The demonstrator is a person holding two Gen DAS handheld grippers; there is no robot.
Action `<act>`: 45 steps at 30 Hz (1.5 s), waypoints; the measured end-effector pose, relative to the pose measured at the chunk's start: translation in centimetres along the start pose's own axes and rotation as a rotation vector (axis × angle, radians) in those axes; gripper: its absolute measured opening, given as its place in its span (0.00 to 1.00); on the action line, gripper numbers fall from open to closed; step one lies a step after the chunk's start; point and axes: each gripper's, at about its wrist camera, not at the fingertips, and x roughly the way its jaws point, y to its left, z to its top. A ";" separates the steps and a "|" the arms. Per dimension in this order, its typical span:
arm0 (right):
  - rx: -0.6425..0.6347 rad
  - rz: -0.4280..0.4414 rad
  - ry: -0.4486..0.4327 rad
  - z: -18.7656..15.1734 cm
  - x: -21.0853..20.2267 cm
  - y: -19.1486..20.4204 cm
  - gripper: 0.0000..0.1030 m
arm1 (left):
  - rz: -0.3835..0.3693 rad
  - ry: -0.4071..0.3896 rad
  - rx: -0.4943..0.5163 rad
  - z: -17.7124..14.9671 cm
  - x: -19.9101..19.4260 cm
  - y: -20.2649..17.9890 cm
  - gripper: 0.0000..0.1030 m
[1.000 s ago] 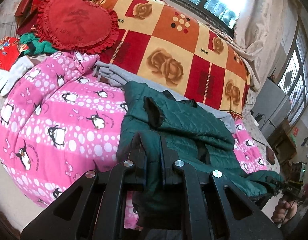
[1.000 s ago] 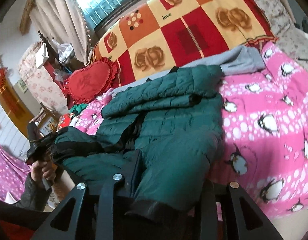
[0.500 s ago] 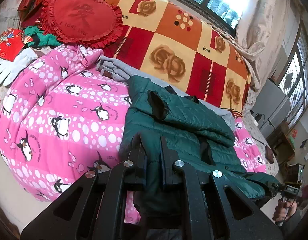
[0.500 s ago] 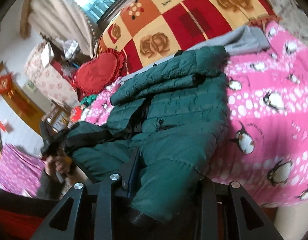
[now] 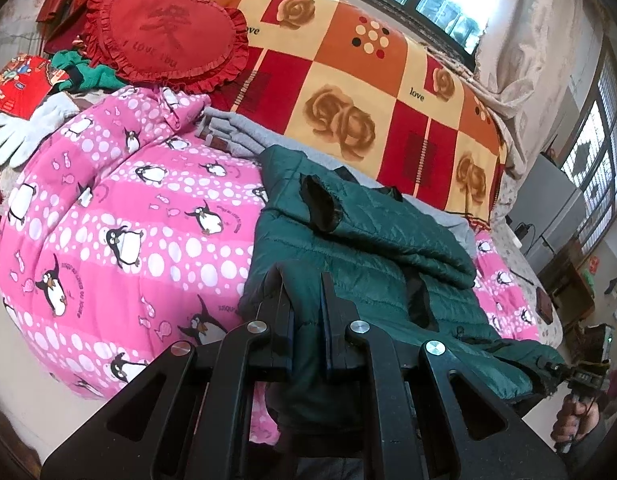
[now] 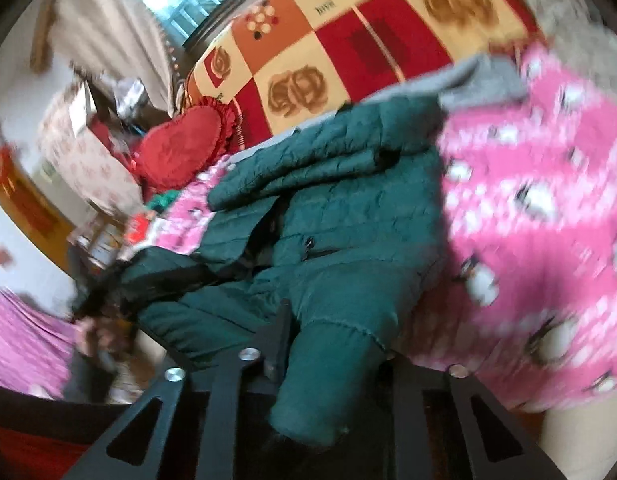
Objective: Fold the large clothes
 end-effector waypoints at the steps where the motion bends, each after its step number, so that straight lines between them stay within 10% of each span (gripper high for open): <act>1: -0.035 -0.047 -0.026 0.2 -0.3 0.5 0.15 | -0.003 -0.007 0.002 0.0 -0.2 -0.1 0.09; 6: -0.209 -0.244 -0.188 1.9 -0.8 3.4 0.15 | -0.014 -0.083 0.007 1.8 -1.1 -0.7 0.09; 19: -0.189 -0.211 -0.402 11.2 -0.8 3.9 0.15 | -0.010 -0.234 0.082 10.3 -0.3 -3.2 0.09; 30: -0.069 -0.234 -0.271 24.0 13.0 -3.7 0.15 | 0.190 -0.049 0.061 16.5 15.4 -1.7 0.09; 34: 0.032 -0.264 -0.184 25.0 18.6 -7.2 0.15 | 0.260 0.090 -0.003 16.1 22.5 0.5 0.09; 45: 0.241 -0.196 -0.078 23.7 24.4 -13.9 0.23 | 0.255 0.133 0.003 15.4 29.5 1.0 0.13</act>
